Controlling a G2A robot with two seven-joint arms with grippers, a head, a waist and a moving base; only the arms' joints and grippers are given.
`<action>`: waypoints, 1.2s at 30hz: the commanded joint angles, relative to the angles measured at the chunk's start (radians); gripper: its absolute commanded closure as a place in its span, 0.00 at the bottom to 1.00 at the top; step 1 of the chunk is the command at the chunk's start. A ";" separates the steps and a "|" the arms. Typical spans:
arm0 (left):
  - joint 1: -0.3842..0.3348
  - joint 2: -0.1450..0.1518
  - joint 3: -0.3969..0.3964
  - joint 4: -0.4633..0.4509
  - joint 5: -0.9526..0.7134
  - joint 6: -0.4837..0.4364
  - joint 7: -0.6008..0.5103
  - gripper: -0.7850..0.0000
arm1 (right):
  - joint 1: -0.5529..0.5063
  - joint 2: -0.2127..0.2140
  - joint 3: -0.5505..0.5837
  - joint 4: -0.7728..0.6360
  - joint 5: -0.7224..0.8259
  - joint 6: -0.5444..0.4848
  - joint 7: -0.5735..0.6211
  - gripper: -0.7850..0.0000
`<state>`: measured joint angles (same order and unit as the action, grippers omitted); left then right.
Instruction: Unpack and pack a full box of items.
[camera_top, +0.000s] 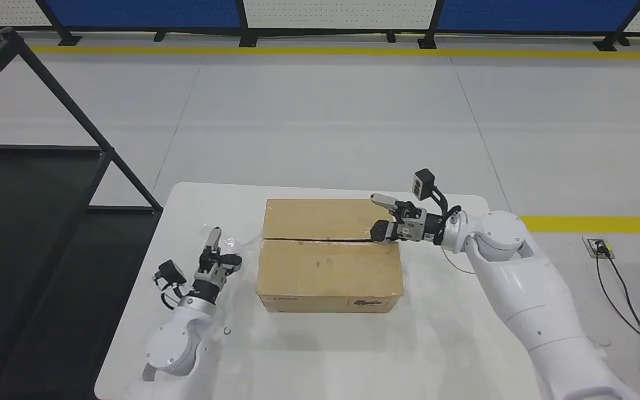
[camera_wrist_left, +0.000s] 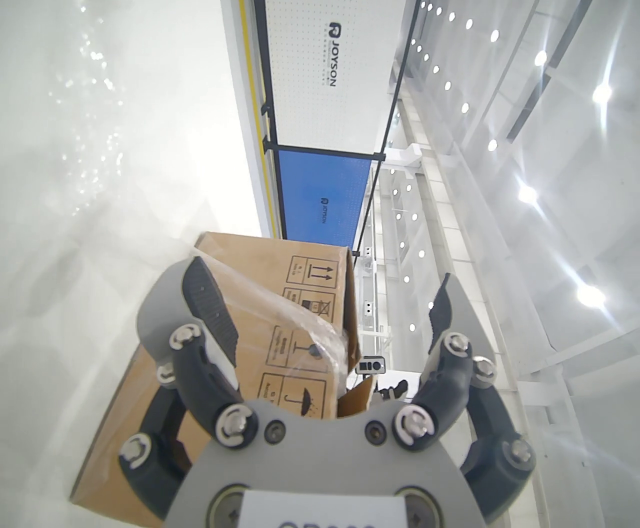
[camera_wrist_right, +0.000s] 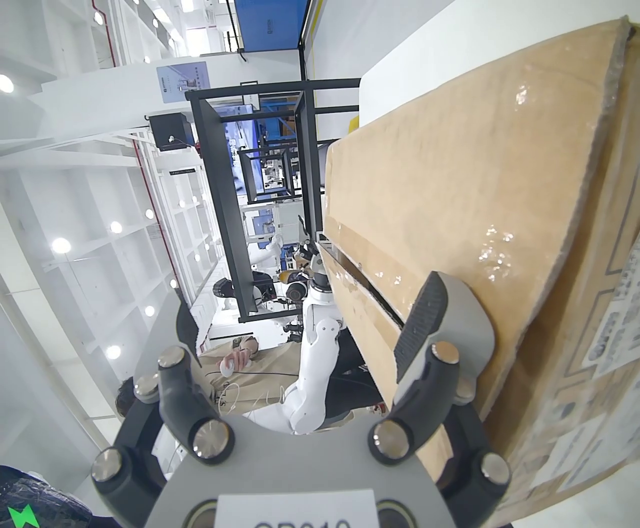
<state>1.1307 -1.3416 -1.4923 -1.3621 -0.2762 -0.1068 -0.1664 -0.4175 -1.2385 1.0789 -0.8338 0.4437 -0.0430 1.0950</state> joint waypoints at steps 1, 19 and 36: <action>-0.011 -0.002 0.015 0.022 0.005 0.011 -0.006 0.00 | 0.002 -0.001 -0.001 0.004 0.000 -0.002 0.001 0.00; 0.016 -0.016 0.017 0.025 -0.033 -0.133 0.119 0.00 | -0.016 0.000 0.011 -0.030 0.021 -0.058 0.018 0.00; 0.051 -0.007 0.049 0.022 -0.007 -0.029 -0.082 0.00 | -0.009 -0.009 -0.014 -0.041 0.010 -0.042 0.003 0.00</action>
<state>1.1964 -1.3479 -1.4443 -1.3528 -0.2723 -0.1464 -0.2411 -0.4272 -1.2475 1.0661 -0.8751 0.4549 -0.0863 1.0989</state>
